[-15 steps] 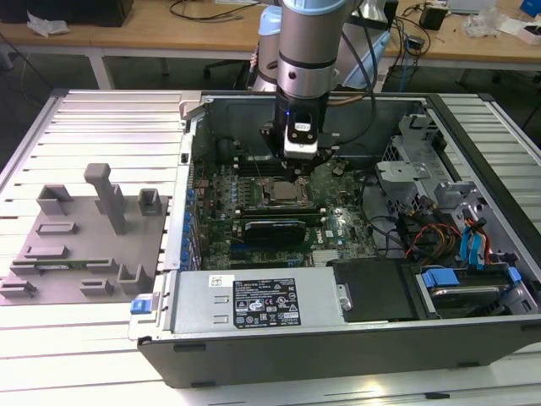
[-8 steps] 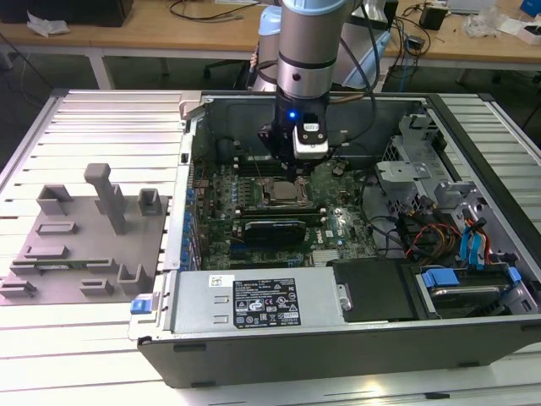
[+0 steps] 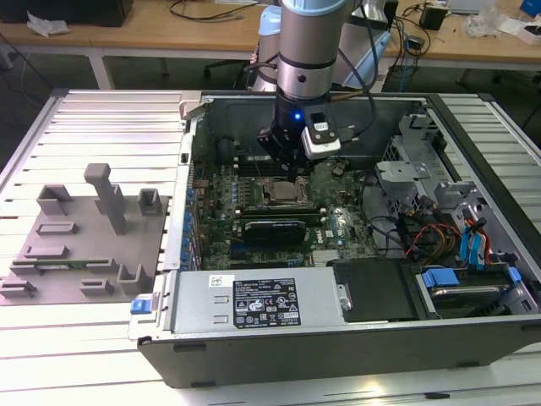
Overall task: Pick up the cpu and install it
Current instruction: 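Close the cpu cover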
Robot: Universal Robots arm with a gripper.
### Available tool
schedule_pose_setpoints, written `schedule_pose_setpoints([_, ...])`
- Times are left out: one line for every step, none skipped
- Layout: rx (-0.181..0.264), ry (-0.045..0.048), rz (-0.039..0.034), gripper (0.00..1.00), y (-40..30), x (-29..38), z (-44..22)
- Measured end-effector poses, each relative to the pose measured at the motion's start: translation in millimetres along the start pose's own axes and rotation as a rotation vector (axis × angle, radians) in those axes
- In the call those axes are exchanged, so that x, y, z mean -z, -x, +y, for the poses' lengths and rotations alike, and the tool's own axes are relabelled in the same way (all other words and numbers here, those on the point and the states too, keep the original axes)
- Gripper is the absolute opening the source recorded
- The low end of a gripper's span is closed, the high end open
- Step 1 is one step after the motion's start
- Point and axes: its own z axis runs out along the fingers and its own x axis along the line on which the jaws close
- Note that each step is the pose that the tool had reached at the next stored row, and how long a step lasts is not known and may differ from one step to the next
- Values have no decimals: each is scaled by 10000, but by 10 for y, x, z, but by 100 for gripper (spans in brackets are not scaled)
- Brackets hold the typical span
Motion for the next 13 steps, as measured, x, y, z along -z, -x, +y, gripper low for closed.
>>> schedule_pose_setpoints([229, 5, -2, 11, 0, -1, 0])
schedule_pose_setpoints([429, 9, -5, 11, 0, -1, 0])
schedule_pose_setpoints([670, 14, -7, 11, 0, -2, 0])
schedule_pose_setpoints([855, 18, -9, 11, 0, -3, 0])
schedule_pose_setpoints([1083, 22, -11, 11, 0, -4, 0])
schedule_pose_setpoints([1280, 25, -13, 11, 0, -5, 0])
schedule_pose_setpoints([1504, 29, -15, 11, 0, -7, -1])
schedule_pose_setpoints([1699, 33, -17, 11, 0, -10, -1])
schedule_pose_setpoints([1966, 39, -20, 11, 0, -15, 0])
schedule_pose_setpoints([2152, 42, -21, 11, 0, -17, 0])
schedule_pose_setpoints([2407, 47, -24, 11, -2, -21, -3])
schedule_pose_setpoints([2512, 49, -25, 11, -4, -23, -5])
schedule_pose_setpoints([2605, 51, -26, 11, -9, -26, -8])
